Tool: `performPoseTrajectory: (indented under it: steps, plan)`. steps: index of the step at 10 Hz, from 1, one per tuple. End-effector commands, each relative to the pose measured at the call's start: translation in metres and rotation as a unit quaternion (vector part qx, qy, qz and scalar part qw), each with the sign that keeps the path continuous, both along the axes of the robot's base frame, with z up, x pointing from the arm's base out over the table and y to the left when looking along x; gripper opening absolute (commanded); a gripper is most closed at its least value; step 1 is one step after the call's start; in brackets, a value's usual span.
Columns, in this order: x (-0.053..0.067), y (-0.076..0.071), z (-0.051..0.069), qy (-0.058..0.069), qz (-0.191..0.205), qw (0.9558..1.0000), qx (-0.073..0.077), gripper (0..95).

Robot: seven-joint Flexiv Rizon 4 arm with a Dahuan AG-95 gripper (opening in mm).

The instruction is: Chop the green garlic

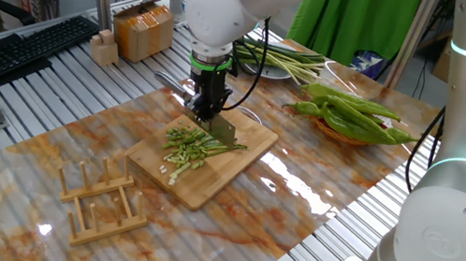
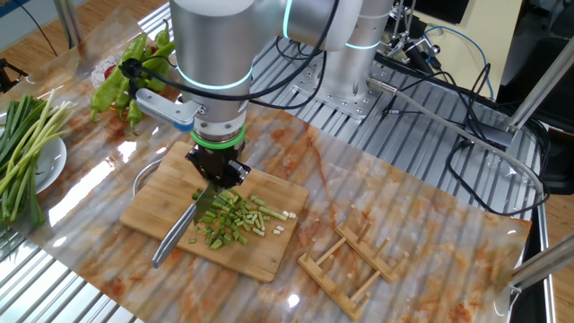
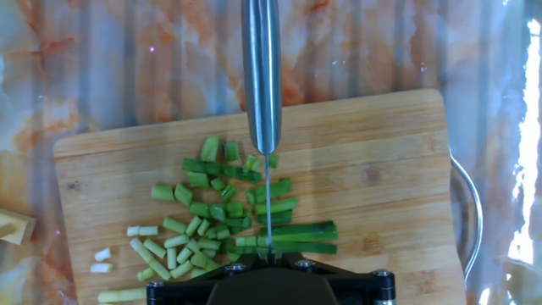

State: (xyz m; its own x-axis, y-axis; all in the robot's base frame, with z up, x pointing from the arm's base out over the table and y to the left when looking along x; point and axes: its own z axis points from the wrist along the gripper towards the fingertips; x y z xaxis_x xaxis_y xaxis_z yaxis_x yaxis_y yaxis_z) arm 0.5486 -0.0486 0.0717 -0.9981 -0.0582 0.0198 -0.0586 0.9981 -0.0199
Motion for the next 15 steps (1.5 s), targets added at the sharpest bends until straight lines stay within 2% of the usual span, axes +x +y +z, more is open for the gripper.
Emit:
performPoseTrajectory:
  steps: [1, 3, 4, 5, 6, 7, 11, 13, 14, 15]
  plan:
    - [0.0, -0.001, -0.003, -0.001, 0.001, 1.0, 0.001, 0.0]
    - [0.0, 0.0, -0.013, -0.005, 0.002, 1.0, 0.003, 0.0]
    - [0.0, 0.001, -0.022, -0.007, 0.002, 1.0, 0.007, 0.0]
    - [0.001, 0.004, -0.046, -0.023, 0.001, 0.9996, 0.018, 0.0]
    - [0.0, 0.006, -0.06, -0.035, -0.001, 0.9992, 0.021, 0.0]
    - [-0.001, 0.007, -0.063, -0.03, -0.001, 0.9993, 0.024, 0.0]
    - [0.001, 0.007, -0.061, -0.033, -0.003, 0.9991, 0.025, 0.0]
    - [0.001, 0.008, -0.06, -0.028, -0.004, 0.9993, 0.026, 0.0]
    - [0.002, 0.009, -0.06, -0.035, -0.006, 0.999, 0.026, 0.0]
    - [-0.001, 0.007, -0.059, -0.037, -0.002, 0.999, 0.026, 0.0]
